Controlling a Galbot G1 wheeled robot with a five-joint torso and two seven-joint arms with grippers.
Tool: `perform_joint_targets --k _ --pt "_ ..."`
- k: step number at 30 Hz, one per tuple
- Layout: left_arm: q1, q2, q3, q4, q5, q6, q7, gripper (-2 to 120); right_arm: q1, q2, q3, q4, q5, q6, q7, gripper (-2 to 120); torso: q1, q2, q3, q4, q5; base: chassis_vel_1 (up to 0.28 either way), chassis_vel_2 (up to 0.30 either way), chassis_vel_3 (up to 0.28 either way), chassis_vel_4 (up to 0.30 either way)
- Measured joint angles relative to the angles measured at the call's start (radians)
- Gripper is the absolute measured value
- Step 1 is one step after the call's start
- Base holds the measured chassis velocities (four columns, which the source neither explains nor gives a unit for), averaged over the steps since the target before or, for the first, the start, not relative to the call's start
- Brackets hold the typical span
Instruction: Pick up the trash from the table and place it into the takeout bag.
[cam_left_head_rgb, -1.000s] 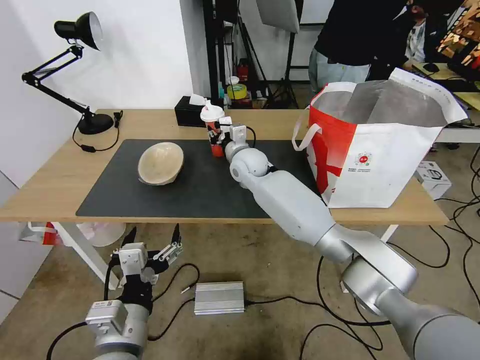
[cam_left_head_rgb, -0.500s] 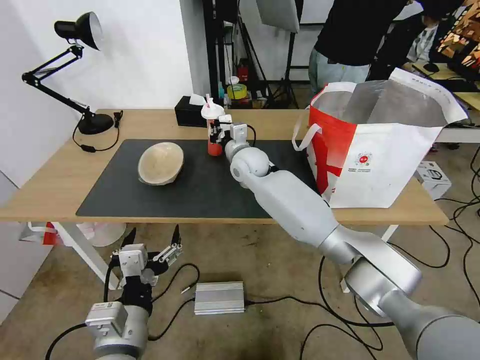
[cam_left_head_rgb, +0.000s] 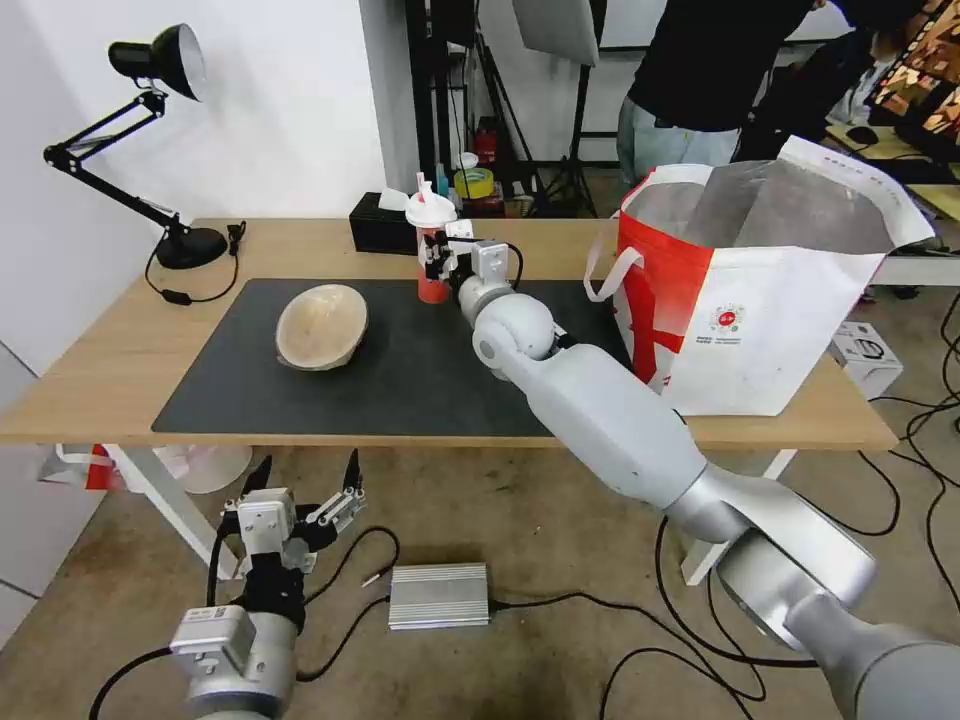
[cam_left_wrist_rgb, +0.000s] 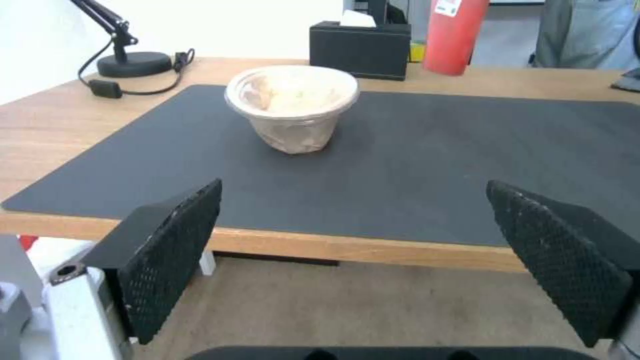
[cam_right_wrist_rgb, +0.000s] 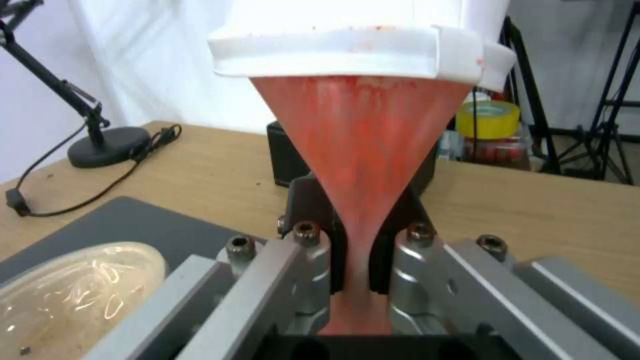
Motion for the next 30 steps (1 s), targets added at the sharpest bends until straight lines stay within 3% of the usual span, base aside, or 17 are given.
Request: perform_joint_targets --k 19,30 --pt "0.001 0.0 0.001 -0.005 -0.002 0.0 0.0 98 -0.029 -0.092 -0.004 0.145 0.031 -0.049 0.049 6 0.0 0.0 0.0 -0.0001 -0.0001 0.0 0.0 0.0 0.0" --pt "-0.004 0.0 0.003 -0.004 -0.002 -0.001 0.0 98 -0.065 -0.186 0.009 0.223 0.048 -0.051 0.045 6 0.0 0.0 0.0 -0.0001 -0.0001 0.0 0.0 0.0 0.0"
